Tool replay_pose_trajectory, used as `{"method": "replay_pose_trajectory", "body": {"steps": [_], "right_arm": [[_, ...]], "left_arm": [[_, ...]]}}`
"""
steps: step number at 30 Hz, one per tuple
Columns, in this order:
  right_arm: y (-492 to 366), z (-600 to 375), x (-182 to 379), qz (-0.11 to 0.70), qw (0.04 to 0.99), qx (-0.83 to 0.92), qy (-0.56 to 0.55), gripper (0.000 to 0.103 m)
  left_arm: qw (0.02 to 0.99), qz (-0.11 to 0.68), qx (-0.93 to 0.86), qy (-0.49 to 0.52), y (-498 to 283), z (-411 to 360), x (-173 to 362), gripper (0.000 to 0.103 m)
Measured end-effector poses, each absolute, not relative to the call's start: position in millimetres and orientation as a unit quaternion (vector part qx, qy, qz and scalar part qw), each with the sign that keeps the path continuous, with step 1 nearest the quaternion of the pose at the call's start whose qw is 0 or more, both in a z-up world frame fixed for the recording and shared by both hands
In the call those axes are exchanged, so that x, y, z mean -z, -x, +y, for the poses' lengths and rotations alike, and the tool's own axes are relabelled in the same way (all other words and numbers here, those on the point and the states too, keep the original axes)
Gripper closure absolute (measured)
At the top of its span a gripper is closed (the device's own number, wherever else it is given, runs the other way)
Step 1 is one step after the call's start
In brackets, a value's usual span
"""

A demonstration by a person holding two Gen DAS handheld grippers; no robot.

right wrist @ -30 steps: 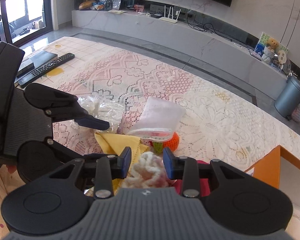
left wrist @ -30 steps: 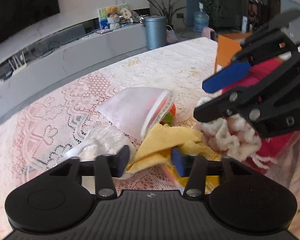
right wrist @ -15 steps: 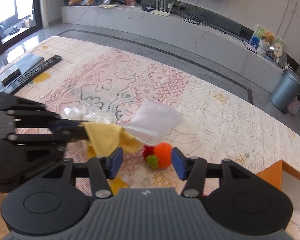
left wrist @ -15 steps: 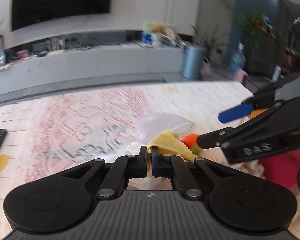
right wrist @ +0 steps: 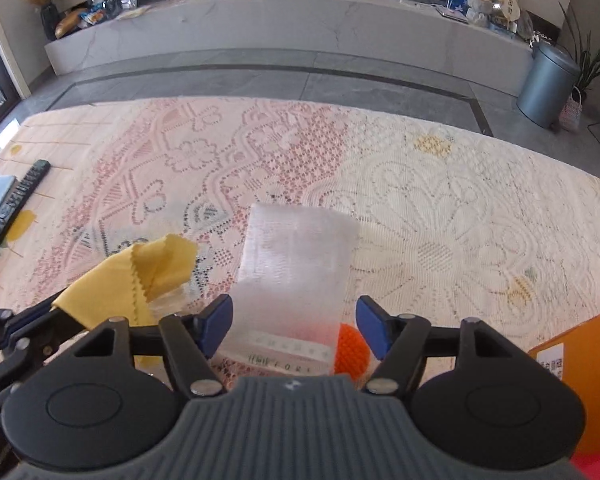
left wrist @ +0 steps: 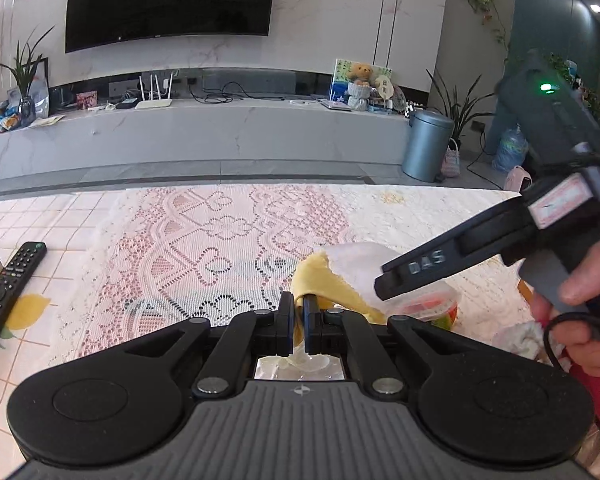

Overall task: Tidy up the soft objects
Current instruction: 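Close the right gripper on the clear plastic bag and lift it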

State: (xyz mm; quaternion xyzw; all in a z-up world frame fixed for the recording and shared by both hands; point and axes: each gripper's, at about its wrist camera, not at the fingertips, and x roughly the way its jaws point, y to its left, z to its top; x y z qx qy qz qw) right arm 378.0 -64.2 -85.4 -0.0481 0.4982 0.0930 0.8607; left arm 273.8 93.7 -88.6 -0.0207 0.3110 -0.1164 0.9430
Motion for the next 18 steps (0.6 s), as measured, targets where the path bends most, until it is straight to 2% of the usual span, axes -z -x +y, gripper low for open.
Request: {"method": "replay_pose_trajectory", "body": {"steps": [2,3,4,5,7,8,18], "right_arm": [[-383,-62,92,0.508,0.855,-0.093,0.049,0.036],[-384,-62,94,0.512,0.852,-0.096,0.047,0.042],[-385,-62,96,0.516,0.849,-0.101,0.047,0.053],[-385,-60,97,0.518,0.848,-0.104,0.050,0.059],[-384,-59,98,0.520,0.845,-0.114,0.057,0.097],[-383,-58,98,0.520,0.844,-0.119,0.059,0.102],[-328,-66,39,0.441,0.881,-0.153,0.073,0.103]], "left_arm": [[0.941,0.315,0.116,0.033,-275,96,90,0.098],[0.941,0.316,0.117,0.037,-275,96,91,0.098],[0.940,0.317,0.118,0.040,-275,96,92,0.098],[0.940,0.318,0.119,0.040,-274,95,92,0.098],[0.940,0.316,0.120,0.038,-273,94,92,0.098],[0.941,0.315,0.121,0.038,-272,95,92,0.098],[0.951,0.282,0.117,0.041,-252,92,78,0.098]]}}
